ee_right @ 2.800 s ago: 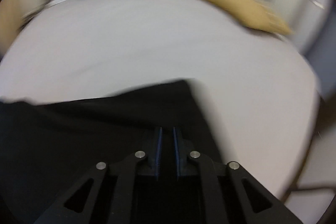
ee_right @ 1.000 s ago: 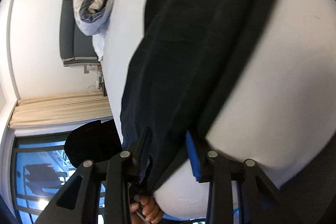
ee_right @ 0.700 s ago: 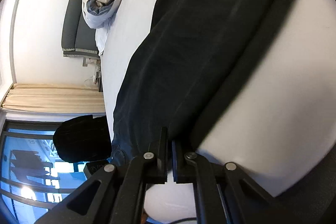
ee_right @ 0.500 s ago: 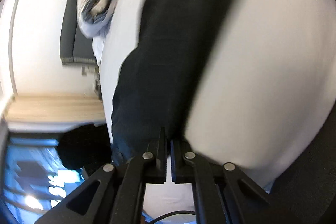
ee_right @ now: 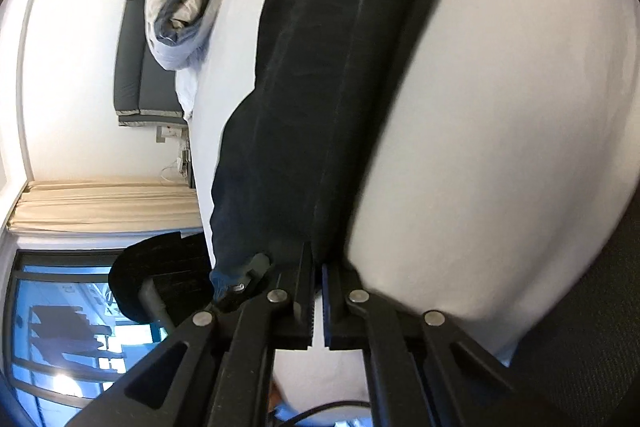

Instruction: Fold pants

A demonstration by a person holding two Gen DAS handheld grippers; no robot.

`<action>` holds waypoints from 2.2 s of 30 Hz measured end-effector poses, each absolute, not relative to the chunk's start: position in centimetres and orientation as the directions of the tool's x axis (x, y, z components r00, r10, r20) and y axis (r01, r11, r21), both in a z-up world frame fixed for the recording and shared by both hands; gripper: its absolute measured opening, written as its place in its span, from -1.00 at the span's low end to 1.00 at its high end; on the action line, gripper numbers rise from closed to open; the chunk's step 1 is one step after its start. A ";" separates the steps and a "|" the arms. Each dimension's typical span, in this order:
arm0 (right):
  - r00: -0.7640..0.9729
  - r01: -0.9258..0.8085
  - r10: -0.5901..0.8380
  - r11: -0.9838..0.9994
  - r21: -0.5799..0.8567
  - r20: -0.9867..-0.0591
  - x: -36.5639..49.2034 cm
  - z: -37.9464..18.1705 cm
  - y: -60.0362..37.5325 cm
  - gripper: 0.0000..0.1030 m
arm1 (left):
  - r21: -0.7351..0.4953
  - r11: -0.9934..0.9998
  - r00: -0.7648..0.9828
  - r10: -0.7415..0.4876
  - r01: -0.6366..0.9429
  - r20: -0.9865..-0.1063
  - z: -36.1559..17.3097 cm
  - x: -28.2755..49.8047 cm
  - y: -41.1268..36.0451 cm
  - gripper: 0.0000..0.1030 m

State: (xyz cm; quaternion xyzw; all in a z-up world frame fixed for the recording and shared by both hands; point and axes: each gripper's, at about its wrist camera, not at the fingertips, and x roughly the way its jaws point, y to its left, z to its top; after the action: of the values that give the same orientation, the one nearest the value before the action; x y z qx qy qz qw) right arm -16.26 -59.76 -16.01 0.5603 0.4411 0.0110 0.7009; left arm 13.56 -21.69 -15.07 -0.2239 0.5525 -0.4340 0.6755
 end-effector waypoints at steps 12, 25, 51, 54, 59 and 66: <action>0.303 -0.320 0.572 0.815 0.484 -0.762 4.6 -4.1 -40.7 -0.73 | -0.784 0.521 0.037 -0.839 0.336 -0.542 -15.0 10.7 -19.6 -0.91; 0.370 -0.127 0.398 0.917 0.378 -0.840 18.6 -11.8 -37.6 -1.00 | -0.781 0.511 0.054 -0.847 0.359 -0.530 -15.1 11.1 -18.8 -0.91; 0.743 0.629 -0.109 0.450 0.634 -0.661 -19.6 -11.3 -79.4 -0.73 | -0.734 0.555 0.088 -0.817 0.392 -0.570 -14.1 8.7 -22.6 -0.91; 0.839 0.503 -0.020 0.410 0.761 -0.544 -20.7 -10.8 -77.5 -0.05 | -0.735 0.554 0.090 -0.818 0.390 -0.569 -14.0 8.8 -22.9 -0.90; 0.845 0.466 0.128 0.298 0.833 -0.519 -18.5 -13.9 -73.5 0.10 | -0.745 0.554 0.081 -0.819 0.372 -0.568 -14.3 8.6 -23.5 -0.90; 0.887 0.404 0.160 0.187 0.895 -0.433 -17.9 -15.3 -71.9 0.12 | -0.759 0.547 0.075 -0.825 0.352 -0.560 -14.8 8.7 -23.7 -0.90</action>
State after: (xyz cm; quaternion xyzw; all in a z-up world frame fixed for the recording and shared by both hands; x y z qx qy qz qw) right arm -17.86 -71.88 -15.33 0.6322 0.2229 -0.0828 0.7374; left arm 8.65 -23.68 -14.76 -0.2216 0.5341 -0.4210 0.6989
